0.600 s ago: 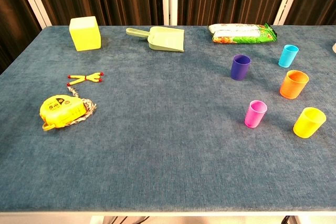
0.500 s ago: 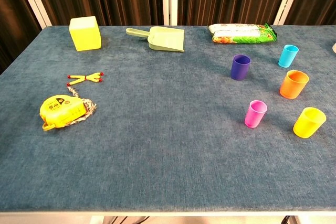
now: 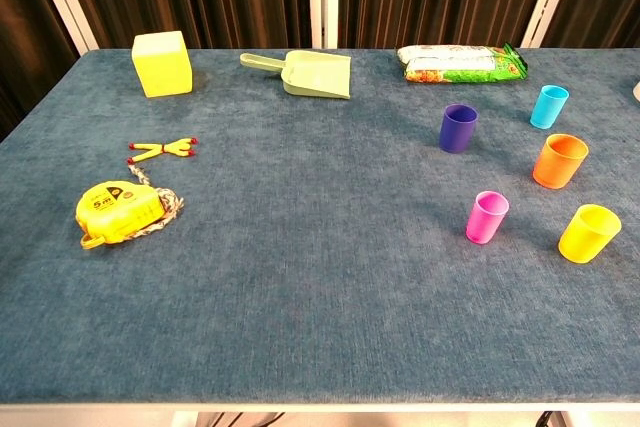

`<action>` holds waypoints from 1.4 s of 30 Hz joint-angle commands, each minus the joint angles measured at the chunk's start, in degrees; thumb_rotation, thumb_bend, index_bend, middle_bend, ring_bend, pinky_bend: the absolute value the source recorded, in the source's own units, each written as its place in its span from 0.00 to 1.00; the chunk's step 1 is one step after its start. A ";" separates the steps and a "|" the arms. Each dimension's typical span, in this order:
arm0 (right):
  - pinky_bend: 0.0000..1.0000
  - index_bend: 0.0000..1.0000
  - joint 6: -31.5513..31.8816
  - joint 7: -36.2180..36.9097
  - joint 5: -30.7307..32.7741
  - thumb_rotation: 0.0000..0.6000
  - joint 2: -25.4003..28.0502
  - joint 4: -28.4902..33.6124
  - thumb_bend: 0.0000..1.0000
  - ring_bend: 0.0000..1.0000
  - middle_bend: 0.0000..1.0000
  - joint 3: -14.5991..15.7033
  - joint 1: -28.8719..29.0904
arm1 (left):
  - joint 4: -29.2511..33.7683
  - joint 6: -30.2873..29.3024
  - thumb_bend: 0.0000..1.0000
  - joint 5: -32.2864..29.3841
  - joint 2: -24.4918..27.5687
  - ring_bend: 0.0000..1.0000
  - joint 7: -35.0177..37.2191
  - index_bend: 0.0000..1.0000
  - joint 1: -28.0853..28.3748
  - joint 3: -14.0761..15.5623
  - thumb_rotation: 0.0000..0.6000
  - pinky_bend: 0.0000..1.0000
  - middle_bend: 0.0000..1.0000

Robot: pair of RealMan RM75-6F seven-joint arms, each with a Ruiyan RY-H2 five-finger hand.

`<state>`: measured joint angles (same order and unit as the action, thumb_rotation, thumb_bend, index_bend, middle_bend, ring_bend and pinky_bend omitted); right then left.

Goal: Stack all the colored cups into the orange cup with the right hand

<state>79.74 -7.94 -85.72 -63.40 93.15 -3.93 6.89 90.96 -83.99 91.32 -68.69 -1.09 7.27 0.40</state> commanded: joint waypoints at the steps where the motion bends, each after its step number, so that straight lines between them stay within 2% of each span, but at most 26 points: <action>1: 0.00 0.00 -4.19 -0.50 2.01 1.00 0.87 1.48 0.10 0.00 0.00 -1.43 2.90 | -0.02 -0.09 0.02 0.11 0.12 0.00 0.26 0.01 -0.14 0.21 1.00 0.00 0.00; 5: 0.00 0.00 -10.72 -2.11 4.68 1.00 1.94 3.68 0.10 0.00 0.00 -4.23 8.24 | 0.09 -0.01 0.02 -0.02 0.12 0.00 -0.03 0.01 -0.15 0.25 1.00 0.00 0.00; 9: 0.00 0.00 -18.30 -10.48 9.75 1.00 2.63 7.68 0.10 0.00 0.00 -7.39 14.94 | 0.75 -0.09 0.02 0.32 0.12 0.00 -0.95 0.01 -0.10 0.35 1.00 0.00 0.00; 15: 0.00 0.00 -27.01 -21.86 20.65 1.00 -1.85 8.55 0.10 0.00 0.01 -11.16 25.67 | 1.17 -0.44 0.02 -0.24 0.12 0.00 -1.35 0.01 -0.75 0.63 1.00 0.00 0.00; 19: 0.01 0.00 -30.57 -28.30 27.10 1.00 -6.23 5.96 0.07 0.00 0.00 -11.21 31.90 | 0.86 -1.25 0.02 0.22 0.08 0.00 -1.06 0.01 -1.15 0.79 1.00 0.00 0.00; 25: 0.04 0.00 -32.67 -34.87 38.05 1.00 -14.57 -1.98 0.07 0.00 0.03 -10.28 40.09 | 0.75 -1.49 0.02 0.46 0.16 0.00 -0.70 0.01 -1.42 1.02 1.00 0.00 0.00; 34: 0.04 0.00 -31.68 -36.08 46.18 1.00 -22.09 -9.95 0.08 0.04 0.07 -7.46 43.92 | 0.87 -0.98 0.02 0.71 0.18 0.00 -0.81 0.01 -1.11 1.05 1.00 0.00 0.00; 37: 0.04 0.00 -31.34 -35.16 46.63 1.00 -23.71 -12.07 0.10 0.07 0.08 -7.05 44.44 | 0.85 -0.74 0.02 0.66 0.21 0.00 -0.82 0.01 -1.05 1.10 1.00 0.00 0.00; 42: 0.16 0.00 -32.03 -33.76 47.08 1.00 -25.45 -14.76 0.14 0.15 0.11 -6.28 45.12 | 0.57 -0.50 0.02 0.11 0.25 0.00 -0.34 0.01 -1.28 1.24 1.00 0.00 0.00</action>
<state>47.95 -42.03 -38.89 -88.43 78.87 -10.52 51.73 91.56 -84.51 91.47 -68.44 -1.48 6.03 1.62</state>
